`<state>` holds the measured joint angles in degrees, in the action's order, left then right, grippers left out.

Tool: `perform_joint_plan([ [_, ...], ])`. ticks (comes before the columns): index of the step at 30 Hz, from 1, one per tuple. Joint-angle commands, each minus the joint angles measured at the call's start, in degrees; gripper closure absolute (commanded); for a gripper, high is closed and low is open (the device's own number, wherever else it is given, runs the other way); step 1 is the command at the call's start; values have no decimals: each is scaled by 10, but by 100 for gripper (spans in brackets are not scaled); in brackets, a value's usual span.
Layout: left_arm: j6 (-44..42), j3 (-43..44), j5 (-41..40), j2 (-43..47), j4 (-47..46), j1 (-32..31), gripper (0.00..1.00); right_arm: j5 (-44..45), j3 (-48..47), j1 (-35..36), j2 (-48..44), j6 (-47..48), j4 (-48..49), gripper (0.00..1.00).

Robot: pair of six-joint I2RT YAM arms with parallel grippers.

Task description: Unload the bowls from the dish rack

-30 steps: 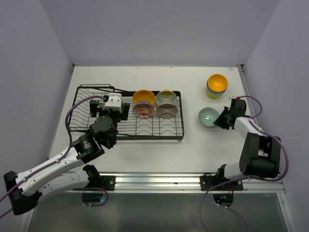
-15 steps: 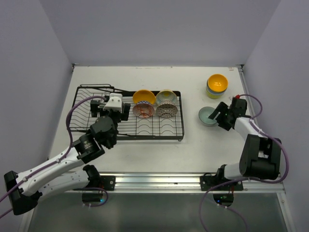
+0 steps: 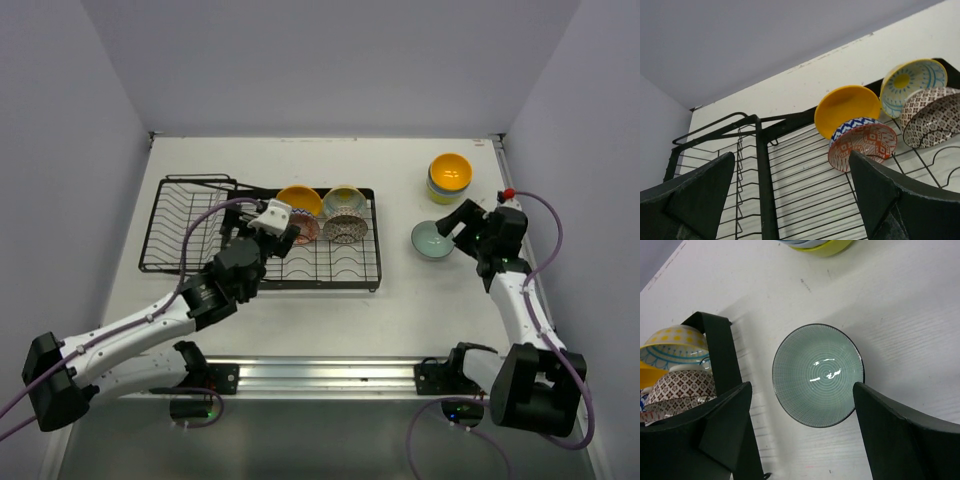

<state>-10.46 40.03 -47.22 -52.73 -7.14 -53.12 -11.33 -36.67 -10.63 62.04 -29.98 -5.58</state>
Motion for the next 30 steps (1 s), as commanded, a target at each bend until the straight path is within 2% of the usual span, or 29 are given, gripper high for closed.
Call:
perform_joint_plan([
  [1, -46, 15, 76, -42, -36, 9, 0, -41, 19, -2, -5, -18, 53, 14],
  [6, -89, 75, 99, -148, 1, 20, 0, -64, 17, -2, 11, -30, 52, 15],
  [11, -142, 116, 207, -209, 32, 86, 0, -74, 19, -2, 19, -38, 70, 15],
  [13, -169, 114, 252, -216, 30, 114, 0, -77, 19, -3, 23, -39, 72, 15],
  [17, -214, 88, 272, -242, -24, 130, 0, -83, 19, -2, 28, -44, 73, 16],
  [22, -222, 112, 348, -280, -9, 143, 4, -83, 20, -2, 31, -45, 76, 16],
  [30, -244, 107, 369, -316, -30, 149, 7, -78, 19, -2, 31, -42, 72, 16],
])
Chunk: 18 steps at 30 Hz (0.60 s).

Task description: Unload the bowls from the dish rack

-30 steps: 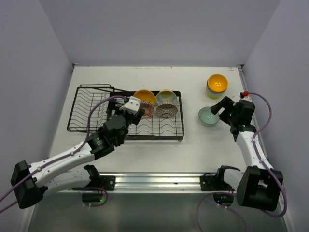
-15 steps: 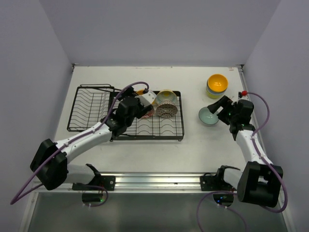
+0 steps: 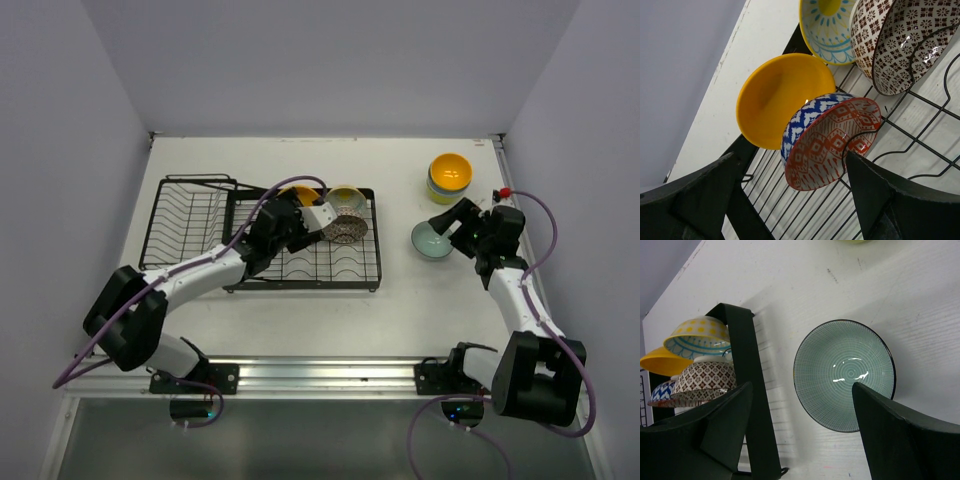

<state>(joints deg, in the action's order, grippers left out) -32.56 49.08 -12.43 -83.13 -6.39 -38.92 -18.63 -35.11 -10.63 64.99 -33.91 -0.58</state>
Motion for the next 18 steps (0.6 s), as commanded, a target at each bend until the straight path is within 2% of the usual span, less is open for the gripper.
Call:
perform_joint_plan([
  [1, -25, 17, 15, -19, -40, 7, 9, -4, 4, -2, 0, -3, 22, 16],
  [3, -27, 27, 14, -39, -38, 7, 14, -5, 4, -3, 1, -3, 22, 16],
  [9, -30, 31, -3, -70, -70, 7, 18, -3, 3, -2, 3, -2, 22, 16],
  [12, -30, 31, -8, -76, -82, 6, 23, -3, 2, -2, 4, -2, 22, 16],
  [14, -30, 30, -17, -81, -92, 6, 30, -3, 2, -3, 6, -2, 22, 16],
  [18, -32, 20, -32, -85, -115, 5, 50, -3, 2, -2, 7, -2, 23, 16],
])
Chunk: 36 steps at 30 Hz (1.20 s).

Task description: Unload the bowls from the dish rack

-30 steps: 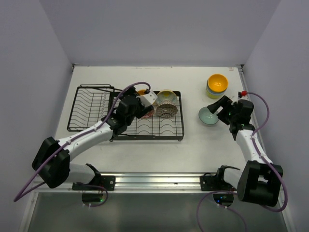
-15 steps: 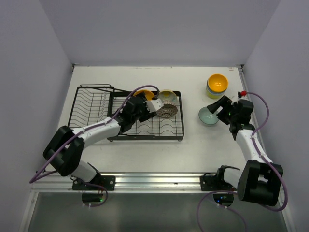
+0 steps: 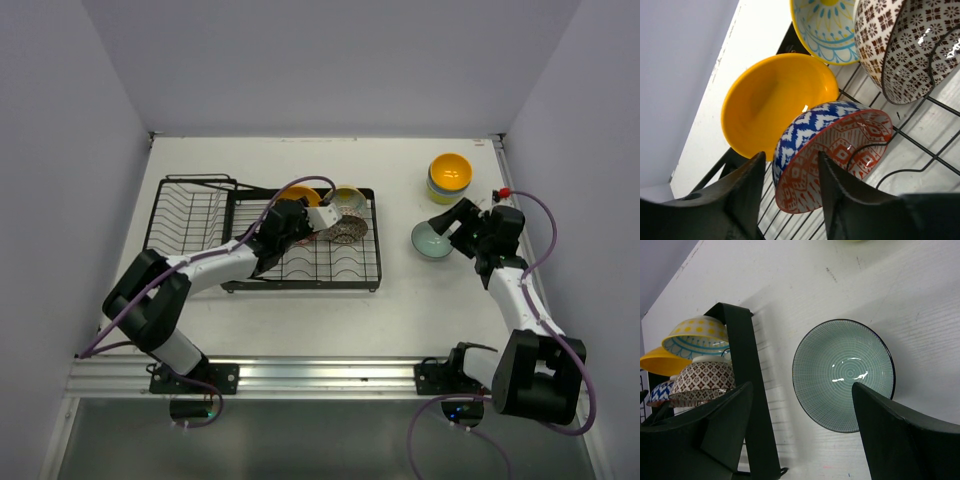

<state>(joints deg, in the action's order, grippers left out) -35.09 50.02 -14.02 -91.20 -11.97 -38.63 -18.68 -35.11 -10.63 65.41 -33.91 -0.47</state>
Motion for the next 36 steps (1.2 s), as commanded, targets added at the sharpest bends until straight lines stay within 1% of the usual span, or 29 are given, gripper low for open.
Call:
perform_joint_plan([
  [1, -6, 9, -18, -6, -60, 3, 53, -2, 2, -2, 2, -2, 22, 16],
  [3, -6, 6, -22, -7, -62, 0, 59, 0, 2, -3, 4, -2, 23, 16],
  [11, -24, -13, -66, -21, -71, -24, 70, 1, 4, -3, 3, -2, 23, 17],
  [12, -25, -14, -70, -22, -71, -29, 74, 1, 4, -2, 2, -2, 23, 17],
  [14, -25, -12, -90, -31, -70, -35, 78, 3, 4, -2, 3, -2, 23, 17],
  [15, -23, -10, -99, -34, -69, -43, 85, 2, 5, -2, 2, -2, 23, 17],
  [17, -17, -9, -123, -40, -68, -50, 91, 2, 5, -2, 3, -2, 23, 17],
  [18, -15, -11, -127, -40, -66, -56, 96, 3, 5, -2, 3, -2, 23, 17],
  [20, -16, -19, -145, -41, -71, -62, 99, 3, 5, -3, 1, -2, 23, 17],
  [26, -37, -43, -207, -32, -108, -87, 100, 7, 6, -2, 0, -1, 21, 17],
  [32, -24, -56, -279, -19, -142, -101, 100, 7, 7, -2, -2, -1, 21, 17],
  [36, -19, -70, -337, -19, -196, -109, 100, 7, 7, -3, -1, -1, 22, 17],
])
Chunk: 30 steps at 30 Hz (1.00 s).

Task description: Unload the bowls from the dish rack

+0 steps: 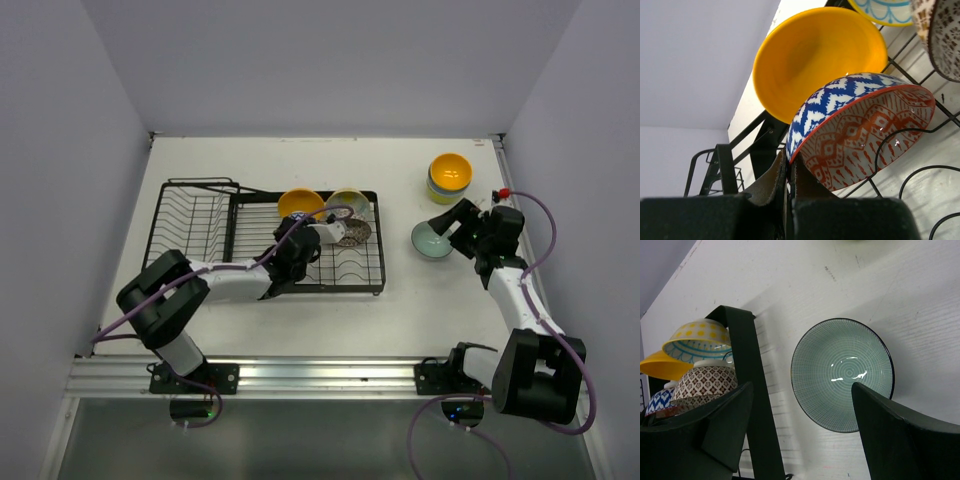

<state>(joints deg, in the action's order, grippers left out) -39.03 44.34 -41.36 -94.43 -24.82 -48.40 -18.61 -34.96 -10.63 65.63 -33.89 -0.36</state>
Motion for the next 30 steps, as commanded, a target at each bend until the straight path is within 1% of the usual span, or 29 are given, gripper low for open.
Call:
perform_joint_plan([
  [1, 19, -16, -84, 13, -78, -13, 100, 7, 5, -2, -3, -2, 21, 17],
  [5, 15, -32, -121, 13, -139, -20, 100, 9, 6, -3, -3, -1, 21, 17],
  [14, 11, -56, -162, 28, -216, -32, 100, 9, 8, -2, -3, -2, 22, 17],
  [17, -8, -63, -177, 29, -261, -33, 100, 10, 8, -2, -3, -2, 22, 17],
  [22, -31, -68, -195, 23, -305, -35, 100, 11, 8, -2, -3, -1, 22, 17],
  [26, -59, -72, -206, 17, -358, -42, 100, 11, 8, -2, -2, -1, 22, 17],
  [28, -69, -65, -211, 21, -361, -44, 100, 11, 7, -3, -2, -1, 22, 17],
  [30, -49, -55, -208, 32, -317, -50, 100, 11, 6, -2, -4, 0, 21, 17],
])
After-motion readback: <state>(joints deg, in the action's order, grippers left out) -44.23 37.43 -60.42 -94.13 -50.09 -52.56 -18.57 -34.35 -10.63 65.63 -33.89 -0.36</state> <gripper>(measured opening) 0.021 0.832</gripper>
